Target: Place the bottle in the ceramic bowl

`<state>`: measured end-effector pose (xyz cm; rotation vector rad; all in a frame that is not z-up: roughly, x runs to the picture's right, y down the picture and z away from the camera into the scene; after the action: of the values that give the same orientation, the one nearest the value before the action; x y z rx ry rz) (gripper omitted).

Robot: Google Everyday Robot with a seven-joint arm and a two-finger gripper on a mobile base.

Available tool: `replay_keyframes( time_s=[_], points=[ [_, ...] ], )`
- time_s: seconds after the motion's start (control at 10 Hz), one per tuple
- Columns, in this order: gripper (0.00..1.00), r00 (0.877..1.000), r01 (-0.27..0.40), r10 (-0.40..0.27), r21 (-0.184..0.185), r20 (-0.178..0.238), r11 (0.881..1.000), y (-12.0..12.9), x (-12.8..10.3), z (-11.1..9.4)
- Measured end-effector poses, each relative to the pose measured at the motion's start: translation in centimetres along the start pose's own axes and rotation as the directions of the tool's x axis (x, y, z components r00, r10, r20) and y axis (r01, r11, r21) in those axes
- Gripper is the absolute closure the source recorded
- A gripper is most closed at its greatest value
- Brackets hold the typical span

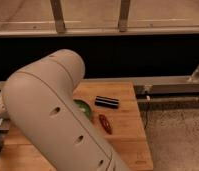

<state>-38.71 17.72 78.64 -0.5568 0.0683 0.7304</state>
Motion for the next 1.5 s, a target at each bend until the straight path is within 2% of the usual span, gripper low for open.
replay_keyframes(
  time_s=[0.2, 0.3, 0.5, 0.7, 0.8, 0.9, 1.0, 1.1, 1.2, 1.5],
  points=[
    [1.00, 0.999, 0.000, -0.001, 0.013, 0.052, 1.000, -1.0, -0.4, -3.1],
    [1.00, 0.996, -0.008, 0.006, 0.026, 0.084, 1.000, -2.3, -0.5, -5.1],
    [1.00, 0.993, -0.029, 0.024, 0.042, 0.118, 0.999, -5.2, -0.5, -6.9],
    [1.00, 0.990, -0.060, 0.052, 0.058, 0.129, 0.997, -9.4, -0.1, -8.0],
    [1.00, 0.988, -0.083, 0.076, 0.054, 0.133, 0.995, -11.6, 0.1, -8.3],
    [1.00, 0.984, -0.115, 0.110, 0.031, 0.144, 0.993, -13.8, 0.7, -8.5],
    [1.00, 0.975, -0.156, 0.155, -0.008, 0.158, 0.988, -16.0, 1.7, -8.8],
    [1.00, 0.969, -0.177, 0.179, -0.029, 0.168, 0.984, -17.2, 2.2, -9.0],
    [1.00, 0.966, -0.185, 0.190, -0.047, 0.173, 0.982, -17.3, 2.3, -9.1],
    [1.00, 0.967, -0.180, 0.186, -0.049, 0.173, 0.982, -17.0, 2.2, -9.0]
  ],
)
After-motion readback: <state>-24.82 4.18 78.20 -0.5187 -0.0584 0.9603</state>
